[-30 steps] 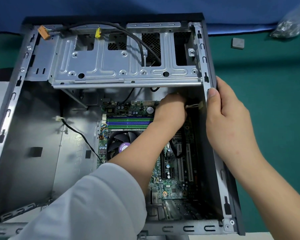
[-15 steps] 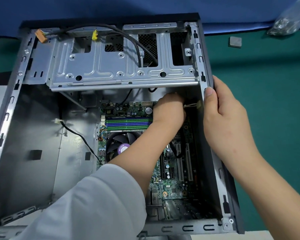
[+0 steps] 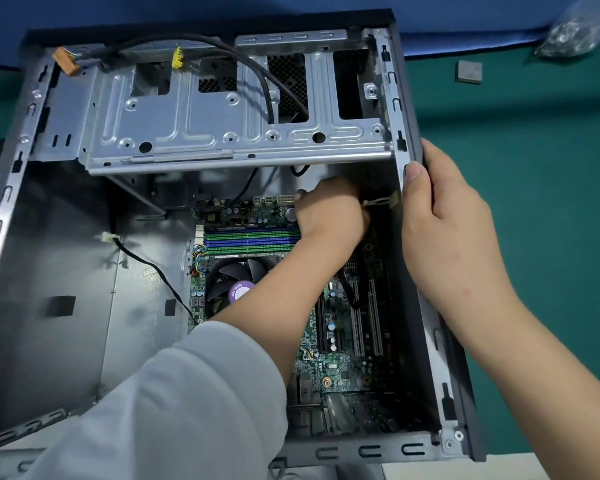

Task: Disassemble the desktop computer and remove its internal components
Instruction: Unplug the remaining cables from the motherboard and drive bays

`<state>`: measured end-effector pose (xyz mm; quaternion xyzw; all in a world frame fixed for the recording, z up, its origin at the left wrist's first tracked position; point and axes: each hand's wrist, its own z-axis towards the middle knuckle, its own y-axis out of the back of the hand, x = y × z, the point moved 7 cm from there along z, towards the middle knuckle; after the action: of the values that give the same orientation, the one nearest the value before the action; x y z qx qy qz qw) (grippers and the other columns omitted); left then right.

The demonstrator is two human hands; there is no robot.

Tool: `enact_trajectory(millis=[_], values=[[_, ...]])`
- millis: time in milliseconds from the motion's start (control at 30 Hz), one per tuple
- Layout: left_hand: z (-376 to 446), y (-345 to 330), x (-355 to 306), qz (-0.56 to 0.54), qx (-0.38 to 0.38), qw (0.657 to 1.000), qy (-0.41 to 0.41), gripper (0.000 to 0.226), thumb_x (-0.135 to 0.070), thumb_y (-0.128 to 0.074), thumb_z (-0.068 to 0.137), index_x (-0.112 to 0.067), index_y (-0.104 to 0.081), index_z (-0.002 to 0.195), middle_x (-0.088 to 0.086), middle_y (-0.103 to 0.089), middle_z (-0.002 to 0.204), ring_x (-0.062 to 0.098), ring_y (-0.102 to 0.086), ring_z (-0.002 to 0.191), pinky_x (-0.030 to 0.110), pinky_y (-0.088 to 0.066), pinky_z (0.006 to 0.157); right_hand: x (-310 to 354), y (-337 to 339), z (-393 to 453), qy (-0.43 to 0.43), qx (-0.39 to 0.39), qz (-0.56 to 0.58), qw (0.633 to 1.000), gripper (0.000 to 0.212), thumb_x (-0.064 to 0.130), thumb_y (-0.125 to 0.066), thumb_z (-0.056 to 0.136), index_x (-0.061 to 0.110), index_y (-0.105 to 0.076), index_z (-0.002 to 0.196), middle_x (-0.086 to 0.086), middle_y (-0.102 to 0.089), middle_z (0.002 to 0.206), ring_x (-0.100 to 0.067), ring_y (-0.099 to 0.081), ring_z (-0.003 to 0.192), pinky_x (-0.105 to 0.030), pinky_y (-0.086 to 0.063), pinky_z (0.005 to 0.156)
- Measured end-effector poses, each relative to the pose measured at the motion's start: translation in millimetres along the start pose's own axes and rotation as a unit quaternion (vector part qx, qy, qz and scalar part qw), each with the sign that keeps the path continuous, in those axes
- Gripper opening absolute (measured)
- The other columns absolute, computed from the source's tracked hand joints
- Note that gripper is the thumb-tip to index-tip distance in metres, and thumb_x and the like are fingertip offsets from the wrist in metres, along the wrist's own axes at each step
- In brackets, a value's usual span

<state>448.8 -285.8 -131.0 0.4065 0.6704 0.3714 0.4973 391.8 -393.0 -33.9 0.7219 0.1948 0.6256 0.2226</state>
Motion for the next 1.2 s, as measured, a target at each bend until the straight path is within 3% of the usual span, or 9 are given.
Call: enact_trajectory(millis=[100, 267, 467, 600, 700, 900, 1100, 1200], values=[[0.9, 0.1, 1.4, -0.01, 0.009, 1.0, 0.025, 0.025, -0.034, -0.059, 0.084, -0.025, -0.067, 0.107, 0.001, -0.067, 0.102, 0.023, -0.064, 0.096, 0.03, -0.043, 0.082, 0.2, 0.1, -0.2, 0.001, 0.0, -0.004, 1.0, 0.034, 0.025, -0.032, 0.102, 0.027, -0.049, 0.132, 0.002, -0.065, 0.106, -0.013, -0.053, 0.089, -0.023, -0.035, 0.07], [-5.1, 5.9, -12.3, 0.045, -0.013, 0.995, -0.083, 0.016, -0.018, -0.055, 0.082, -0.019, -0.065, 0.094, 0.004, -0.066, 0.096, 0.027, -0.059, 0.093, 0.032, -0.033, 0.089, 1.3, -0.3, -0.9, 0.002, 0.001, -0.014, 1.0, 0.036, 0.026, -0.031, 0.102, 0.025, -0.046, 0.135, 0.001, -0.065, 0.113, -0.017, -0.056, 0.098, -0.025, -0.037, 0.076], [0.5, -0.2, 1.2, -0.003, 0.017, 1.0, 0.01, 0.021, -0.029, -0.06, 0.083, -0.025, -0.069, 0.101, 0.003, -0.068, 0.097, 0.025, -0.063, 0.093, 0.031, -0.04, 0.088, 1.1, -0.2, 0.7, 0.005, 0.001, -0.02, 1.0, 0.036, 0.026, -0.031, 0.102, 0.024, -0.047, 0.134, 0.001, -0.065, 0.112, -0.02, -0.056, 0.097, -0.028, -0.037, 0.076], [-7.3, 4.0, -10.7, 0.022, -0.018, 0.998, -0.064, 0.013, -0.019, -0.056, 0.085, -0.016, -0.067, 0.092, 0.007, -0.067, 0.093, 0.03, -0.062, 0.087, 0.028, -0.037, 0.071, 3.3, 0.7, -0.3, 0.009, -0.002, -0.029, 1.0, 0.034, 0.026, -0.031, 0.102, 0.025, -0.048, 0.132, 0.004, -0.065, 0.112, -0.02, -0.056, 0.097, -0.03, -0.039, 0.077], [-9.5, 2.4, -8.7, 0.012, -0.012, 0.997, -0.07, 0.011, -0.019, -0.057, 0.085, -0.015, -0.066, 0.091, 0.009, -0.067, 0.09, 0.032, -0.063, 0.083, 0.027, -0.039, 0.063, 4.9, 0.5, -1.3, 0.007, 0.001, -0.033, 0.999, 0.036, 0.027, -0.03, 0.102, 0.026, -0.046, 0.135, 0.003, -0.064, 0.114, -0.021, -0.057, 0.099, -0.032, -0.043, 0.08], [-2.1, 4.0, -3.8, 0.033, -0.039, 0.998, -0.045, 0.018, -0.032, -0.061, 0.082, -0.025, -0.068, 0.097, 0.0, -0.068, 0.095, 0.022, -0.063, 0.093, 0.03, -0.032, 0.079, 4.6, -0.6, -0.7, 0.009, 0.0, -0.061, 0.998, 0.036, 0.03, -0.029, 0.1, 0.025, -0.047, 0.131, -0.002, -0.065, 0.104, -0.028, -0.055, 0.09, -0.037, -0.043, 0.073], [-2.7, 1.2, -10.4, 0.044, -0.026, 0.994, -0.099, 0.02, -0.023, -0.058, 0.083, -0.019, -0.069, 0.099, 0.006, -0.068, 0.096, 0.028, -0.062, 0.088, 0.025, -0.037, 0.066, 3.6, 0.2, -1.7, 0.003, -0.005, -0.058, 0.998, 0.036, 0.03, -0.03, 0.101, 0.026, -0.047, 0.132, -0.002, -0.066, 0.105, -0.027, -0.055, 0.09, -0.034, -0.04, 0.071], [-0.9, 3.0, -10.6, 0.065, -0.049, 0.991, -0.11, 0.022, -0.03, -0.059, 0.083, -0.024, -0.069, 0.101, 0.003, -0.067, 0.099, 0.027, -0.06, 0.096, 0.03, -0.039, 0.079, 4.5, -0.1, -1.9, 0.005, -0.004, -0.056, 0.998, 0.035, 0.029, -0.029, 0.101, 0.025, -0.048, 0.13, -0.002, -0.065, 0.103, -0.026, -0.054, 0.088, -0.033, -0.039, 0.069]])
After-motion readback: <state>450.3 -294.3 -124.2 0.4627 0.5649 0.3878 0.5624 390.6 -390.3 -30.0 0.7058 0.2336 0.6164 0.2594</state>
